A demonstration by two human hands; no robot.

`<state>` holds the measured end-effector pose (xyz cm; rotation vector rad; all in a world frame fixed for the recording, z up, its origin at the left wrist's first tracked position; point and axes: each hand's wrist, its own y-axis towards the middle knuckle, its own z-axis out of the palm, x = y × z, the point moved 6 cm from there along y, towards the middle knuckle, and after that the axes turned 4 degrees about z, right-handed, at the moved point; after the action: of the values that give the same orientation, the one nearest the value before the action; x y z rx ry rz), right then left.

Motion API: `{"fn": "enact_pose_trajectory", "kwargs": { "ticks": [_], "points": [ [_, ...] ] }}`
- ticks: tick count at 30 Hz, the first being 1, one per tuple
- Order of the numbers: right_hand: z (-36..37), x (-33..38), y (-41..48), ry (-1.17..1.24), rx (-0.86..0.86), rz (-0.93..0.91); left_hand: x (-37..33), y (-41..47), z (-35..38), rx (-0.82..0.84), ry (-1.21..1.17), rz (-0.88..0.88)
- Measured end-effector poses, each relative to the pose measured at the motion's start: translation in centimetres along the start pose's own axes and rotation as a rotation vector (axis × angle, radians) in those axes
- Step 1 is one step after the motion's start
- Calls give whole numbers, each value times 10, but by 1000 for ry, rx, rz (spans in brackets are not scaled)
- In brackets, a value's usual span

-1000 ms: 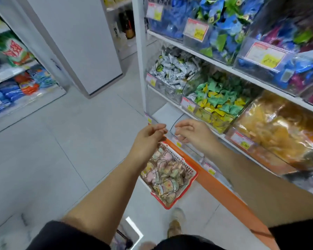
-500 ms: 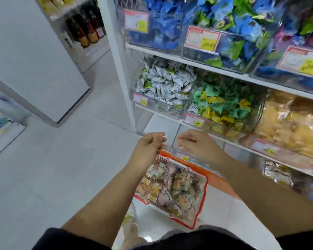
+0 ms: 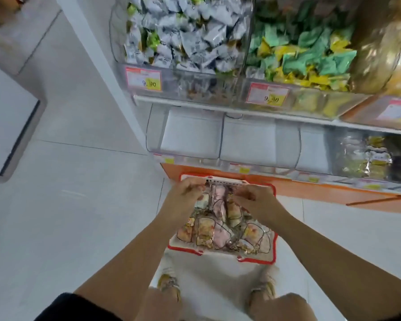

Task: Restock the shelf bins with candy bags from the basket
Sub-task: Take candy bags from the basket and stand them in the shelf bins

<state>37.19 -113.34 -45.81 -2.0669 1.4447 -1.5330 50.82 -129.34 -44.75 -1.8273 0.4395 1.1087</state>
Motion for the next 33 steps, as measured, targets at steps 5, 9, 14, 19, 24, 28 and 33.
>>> {"fn": "enact_pose_trajectory", "kwargs": {
  "ticks": [5, 9, 14, 19, 24, 28, 33],
  "points": [
    [61, -99, 95, -45, -1, 36, 129, 78, 31, 33, 106, -4],
    [110, -161, 159, -81, 32, 44, 222, 128, 50, 2, 97, -36],
    [150, -201, 206, -192, 41, -102, 265, 163, 72, 74, 297, 60],
    [174, -217, 218, -417, 64, -201, 253, 177, 81, 223, 549, 148],
    [189, -213, 208, -629, 36, -223, 249, 163, 86, 245, 723, 187],
    [198, -210, 207, -736, -73, -239, 251, 151, 82, 279, 790, 197],
    [205, -208, 210, -690, -125, -201, 242, 138, 66, 218, 842, 248]
  ]
}}
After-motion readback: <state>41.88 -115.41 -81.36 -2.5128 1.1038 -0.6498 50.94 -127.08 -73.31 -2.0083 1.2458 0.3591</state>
